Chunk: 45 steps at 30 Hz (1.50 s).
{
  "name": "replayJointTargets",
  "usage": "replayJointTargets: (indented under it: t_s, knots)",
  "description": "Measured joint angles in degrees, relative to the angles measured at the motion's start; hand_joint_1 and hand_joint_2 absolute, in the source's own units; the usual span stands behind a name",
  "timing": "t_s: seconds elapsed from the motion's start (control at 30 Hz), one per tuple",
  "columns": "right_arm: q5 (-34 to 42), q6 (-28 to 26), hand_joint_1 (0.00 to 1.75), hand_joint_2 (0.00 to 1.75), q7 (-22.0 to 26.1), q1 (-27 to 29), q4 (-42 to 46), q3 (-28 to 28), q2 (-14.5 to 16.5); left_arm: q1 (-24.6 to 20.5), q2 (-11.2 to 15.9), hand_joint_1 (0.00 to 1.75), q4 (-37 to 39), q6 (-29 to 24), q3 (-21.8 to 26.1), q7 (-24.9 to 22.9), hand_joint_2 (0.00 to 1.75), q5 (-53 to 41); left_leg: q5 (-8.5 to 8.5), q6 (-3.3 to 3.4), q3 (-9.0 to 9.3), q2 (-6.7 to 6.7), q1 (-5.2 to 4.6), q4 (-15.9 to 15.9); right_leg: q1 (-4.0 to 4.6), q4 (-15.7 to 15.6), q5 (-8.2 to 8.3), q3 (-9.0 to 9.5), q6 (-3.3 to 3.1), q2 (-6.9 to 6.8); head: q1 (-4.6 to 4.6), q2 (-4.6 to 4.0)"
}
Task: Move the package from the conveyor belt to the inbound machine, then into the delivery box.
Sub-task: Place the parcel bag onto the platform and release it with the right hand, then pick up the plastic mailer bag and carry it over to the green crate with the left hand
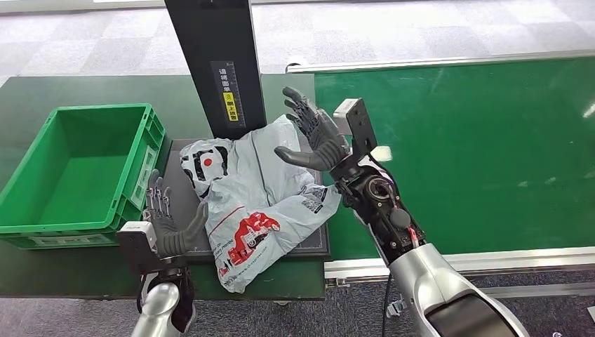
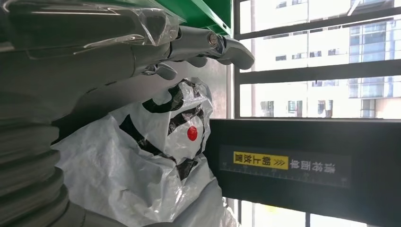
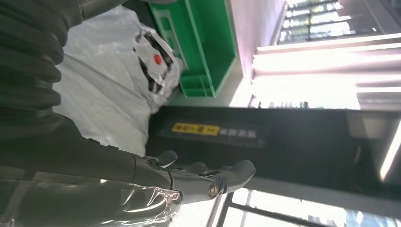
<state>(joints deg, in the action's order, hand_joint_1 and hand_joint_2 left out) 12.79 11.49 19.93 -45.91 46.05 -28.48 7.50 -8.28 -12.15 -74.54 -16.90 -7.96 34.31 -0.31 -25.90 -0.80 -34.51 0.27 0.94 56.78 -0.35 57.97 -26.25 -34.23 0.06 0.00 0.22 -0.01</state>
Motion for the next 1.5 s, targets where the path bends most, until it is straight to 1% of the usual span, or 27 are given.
replayJointTargets:
  t_s: [0.13, 0.27, 0.37, 0.43, 0.63, 0.7, 0.87, 1.0, 1.07, 1.2, 1.23, 1.33, 1.37, 1.4, 1.5]
  knots:
    - [-2.17, -6.46, 0.00, 1.75, 0.73, 1.98, 5.35, 1.83, 0.38, -0.20, 0.08, 0.00, 0.84, -3.06, -0.56, -0.56, 1.75, -4.31, -0.02, -0.02, -0.02, 0.01, 0.00, 0.00, 0.00, 0.00, 0.00, -0.03, 0.00, 0.00, 0.00, 0.00]
    - [-4.67, -10.39, 0.00, 1.75, 1.96, 4.16, 9.82, 3.12, 0.63, -0.80, 0.09, 0.00, 1.58, -4.63, -0.86, -1.04, 1.75, -6.95, -0.04, -0.03, -0.01, 0.01, 0.00, 0.00, 0.00, 0.00, -0.01, -0.04, 0.00, 0.00, -0.01, 0.01]
    - [-8.80, -12.31, 0.00, 1.75, 2.86, 7.09, 13.63, 3.77, 0.79, -1.86, 0.08, 0.00, 2.45, -5.30, -1.34, -2.18, 1.75, -12.19, -0.04, -0.03, -0.01, 0.00, 0.00, 0.00, 0.00, 0.00, -0.02, -0.04, 0.00, 0.00, -0.01, 0.01]
    - [-10.97, -12.90, 0.00, 1.75, 3.26, 9.45, 15.91, 4.44, 0.92, -3.15, 0.14, 0.00, 3.57, -5.68, -2.15, -4.60, 1.75, -17.71, -0.04, -0.03, -0.02, -0.01, 0.00, 0.00, 0.00, -0.01, -0.02, -0.04, 0.00, 0.00, -0.01, 0.01]
    - [-15.70, -15.31, 0.00, 1.75, 3.18, 14.41, 20.28, 7.63, 1.38, -9.08, 0.23, 0.00, 10.60, -6.28, -5.56, -18.56, 1.75, -38.89, -0.03, -0.02, -0.02, -0.01, 0.00, 0.00, -0.01, -0.01, -0.01, -0.02, 0.00, -0.01, -0.01, 0.01]
    - [-17.08, -15.72, 0.00, 1.75, 2.95, 15.59, 20.81, 8.90, 1.64, -10.95, 0.16, 0.00, 13.43, -5.51, -6.40, -21.55, 1.75, -44.01, -0.03, -0.02, -0.02, 0.00, 0.00, 0.00, -0.01, 0.00, 0.00, -0.02, 0.00, 0.00, -0.02, 0.01]
    - [-17.93, -15.60, 0.00, 1.75, 2.50, 17.28, 21.29, 11.08, 2.09, -13.22, -0.19, 0.00, 17.48, -4.15, -7.32, -23.60, 1.75, -47.88, -0.04, -0.03, -0.03, 0.02, 0.00, 0.00, 0.00, 0.00, -0.01, -0.05, 0.00, 0.01, -0.02, 0.01]
    - [-17.97, -14.80, 0.00, 1.75, -0.38, 18.27, 21.37, 12.14, 2.20, -14.21, -0.18, 0.00, 19.91, -0.97, -8.34, -26.91, 1.75, -52.65, -0.05, -0.03, -0.04, 0.01, 0.00, 0.00, 0.00, 0.00, -0.02, -0.05, 0.00, 0.00, -0.01, 0.00]
    - [-18.14, -14.28, 0.00, 1.75, -1.61, 19.14, 21.24, 12.49, 2.20, -14.32, -0.18, 0.00, 20.90, 0.09, -8.85, -27.60, 1.75, -54.29, -0.05, -0.03, -0.04, 0.01, 0.00, 0.00, 0.00, 0.00, -0.02, -0.05, 0.00, 0.00, -0.01, 0.01]
    - [-19.10, -13.83, 0.00, 1.75, -2.42, 20.88, 20.75, 13.05, 2.18, -14.69, -0.19, 0.00, 22.23, 2.38, -9.64, -30.00, 1.75, -57.76, -0.05, -0.03, -0.05, -0.01, 0.00, 0.00, 0.00, -0.01, -0.02, -0.03, 0.00, 0.00, -0.02, 0.01]
    - [-19.48, -13.70, 0.00, 1.75, -2.55, 21.25, 20.69, 13.18, 2.18, -14.90, -0.20, 0.36, 22.59, 3.08, -9.85, -30.79, 1.75, -58.98, -0.05, -0.03, -0.04, -0.01, 0.00, 0.00, 0.00, -0.01, -0.02, -0.03, 0.00, 0.00, -0.01, 0.01]
    - [-20.51, -13.43, 0.00, 1.75, -2.93, 22.26, 20.63, 13.50, 2.18, -15.56, -0.27, 1.63, 23.82, 4.18, -10.23, -31.65, 1.75, -61.23, -0.05, -0.03, -0.03, -0.01, 0.00, 0.00, 0.00, -0.01, -0.02, -0.01, 0.00, 0.00, -0.02, 0.00]
    - [-20.69, -13.39, 0.00, 1.75, -2.97, 22.58, 20.63, 13.60, 2.18, -15.67, -0.31, 1.71, 24.13, 4.00, -10.25, -31.49, 1.75, -61.37, -0.05, -0.03, -0.03, -0.02, 0.00, 0.00, 0.00, 0.00, -0.02, -0.01, 0.00, 0.00, -0.02, 0.00]
    - [-20.66, -13.18, 0.00, 1.75, -2.99, 22.92, 20.63, 13.71, 2.17, -15.70, -0.34, 1.74, 24.34, 3.65, -10.24, -31.27, 1.75, -61.41, -0.05, -0.03, -0.02, -0.01, 0.00, 0.00, 0.00, 0.00, -0.02, -0.01, 0.00, 0.00, -0.02, 0.00]
    - [-19.91, -11.97, 0.00, 1.75, -3.11, 23.89, 20.63, 14.13, 2.10, -15.69, -0.37, 1.75, 24.53, 2.33, -10.21, -30.47, 1.75, -61.34, -0.05, -0.03, -0.03, -0.01, 0.00, 0.00, 0.00, 0.00, -0.02, -0.01, 0.00, 0.00, -0.01, 0.01]
